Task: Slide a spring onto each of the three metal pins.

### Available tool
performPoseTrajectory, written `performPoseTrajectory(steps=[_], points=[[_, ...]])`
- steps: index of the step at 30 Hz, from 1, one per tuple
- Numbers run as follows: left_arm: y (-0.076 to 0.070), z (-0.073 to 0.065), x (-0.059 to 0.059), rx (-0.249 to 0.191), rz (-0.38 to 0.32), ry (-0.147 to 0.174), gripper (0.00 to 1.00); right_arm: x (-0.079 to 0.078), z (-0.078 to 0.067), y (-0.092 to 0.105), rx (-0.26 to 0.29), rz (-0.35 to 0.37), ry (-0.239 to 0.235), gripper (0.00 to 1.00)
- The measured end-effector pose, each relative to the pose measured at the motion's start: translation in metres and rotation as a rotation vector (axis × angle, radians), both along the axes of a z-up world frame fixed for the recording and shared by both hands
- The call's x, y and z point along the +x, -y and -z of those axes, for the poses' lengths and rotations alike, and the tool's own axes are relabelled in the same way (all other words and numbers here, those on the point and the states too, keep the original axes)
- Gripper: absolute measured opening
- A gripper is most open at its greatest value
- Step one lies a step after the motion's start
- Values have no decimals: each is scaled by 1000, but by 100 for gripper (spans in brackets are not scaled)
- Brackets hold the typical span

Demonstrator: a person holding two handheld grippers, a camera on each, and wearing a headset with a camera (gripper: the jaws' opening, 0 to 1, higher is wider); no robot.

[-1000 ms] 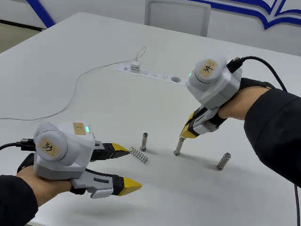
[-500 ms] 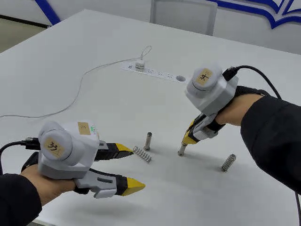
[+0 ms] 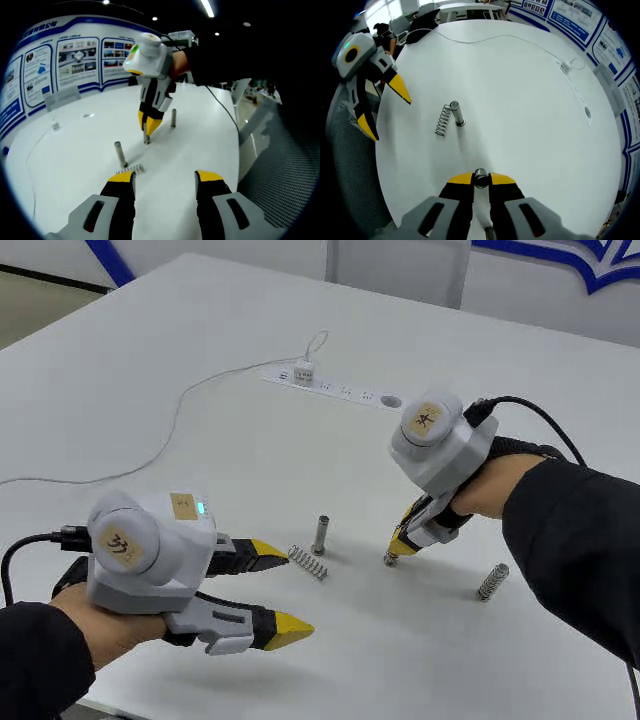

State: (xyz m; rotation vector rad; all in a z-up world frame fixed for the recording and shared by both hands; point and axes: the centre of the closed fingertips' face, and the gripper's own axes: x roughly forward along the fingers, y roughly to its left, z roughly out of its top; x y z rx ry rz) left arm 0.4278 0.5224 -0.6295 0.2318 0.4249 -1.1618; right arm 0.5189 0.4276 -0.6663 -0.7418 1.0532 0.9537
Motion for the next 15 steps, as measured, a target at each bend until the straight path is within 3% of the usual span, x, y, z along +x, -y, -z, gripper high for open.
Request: performPoseTrajectory(steps=[5,15], points=[[0,0,-1,1,-2,-2,49,1,7,2,-12,-1,-10,12],[-1,-1,-1,2,-3,0,49,0,4,-1,3,-12,3,17]])
